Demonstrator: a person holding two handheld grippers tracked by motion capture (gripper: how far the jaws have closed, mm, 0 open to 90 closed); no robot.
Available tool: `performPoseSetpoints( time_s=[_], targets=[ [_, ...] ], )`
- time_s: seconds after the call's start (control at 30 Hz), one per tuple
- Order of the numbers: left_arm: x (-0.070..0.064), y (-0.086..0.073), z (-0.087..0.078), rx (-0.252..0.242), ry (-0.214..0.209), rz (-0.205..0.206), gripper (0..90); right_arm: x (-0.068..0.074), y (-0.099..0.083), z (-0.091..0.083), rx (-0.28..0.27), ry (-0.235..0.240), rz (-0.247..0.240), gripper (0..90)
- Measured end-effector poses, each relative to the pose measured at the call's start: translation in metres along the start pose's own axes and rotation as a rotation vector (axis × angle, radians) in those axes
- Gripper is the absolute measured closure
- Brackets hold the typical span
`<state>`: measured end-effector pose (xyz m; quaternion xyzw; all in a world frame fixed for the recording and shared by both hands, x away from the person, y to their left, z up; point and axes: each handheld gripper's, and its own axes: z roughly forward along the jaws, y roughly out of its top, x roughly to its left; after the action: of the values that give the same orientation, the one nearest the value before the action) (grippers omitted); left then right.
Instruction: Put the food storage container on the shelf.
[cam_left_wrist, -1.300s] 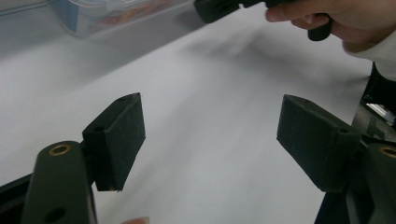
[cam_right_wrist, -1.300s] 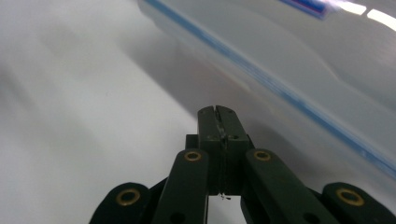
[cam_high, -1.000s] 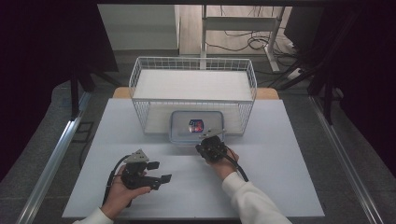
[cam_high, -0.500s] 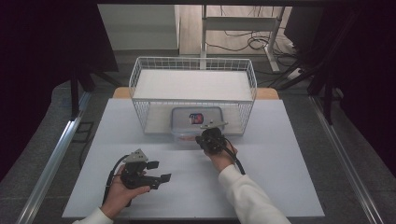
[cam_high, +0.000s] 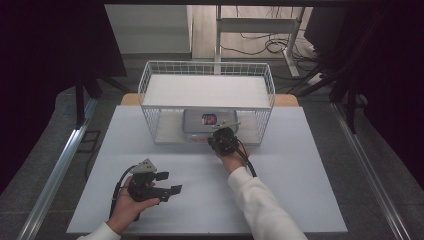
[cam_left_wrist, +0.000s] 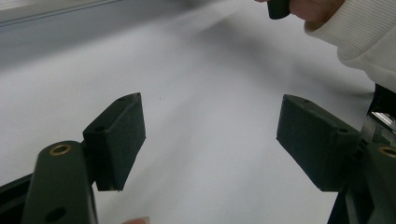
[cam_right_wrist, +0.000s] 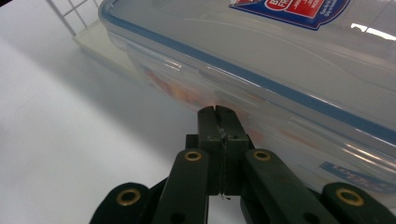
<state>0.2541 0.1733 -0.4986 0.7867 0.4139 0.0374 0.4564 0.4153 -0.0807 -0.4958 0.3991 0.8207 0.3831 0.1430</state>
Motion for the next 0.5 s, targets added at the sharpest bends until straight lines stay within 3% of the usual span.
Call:
performPoseSetpoints(
  time_s=[0.5],
  targets=[
    [0.0010,-0.0002,0.0009,0.002,0.000,-0.003,23.5,-0.0039,0.0059,0.0054,-0.007,-0.016,0.023,89.0]
  ],
)
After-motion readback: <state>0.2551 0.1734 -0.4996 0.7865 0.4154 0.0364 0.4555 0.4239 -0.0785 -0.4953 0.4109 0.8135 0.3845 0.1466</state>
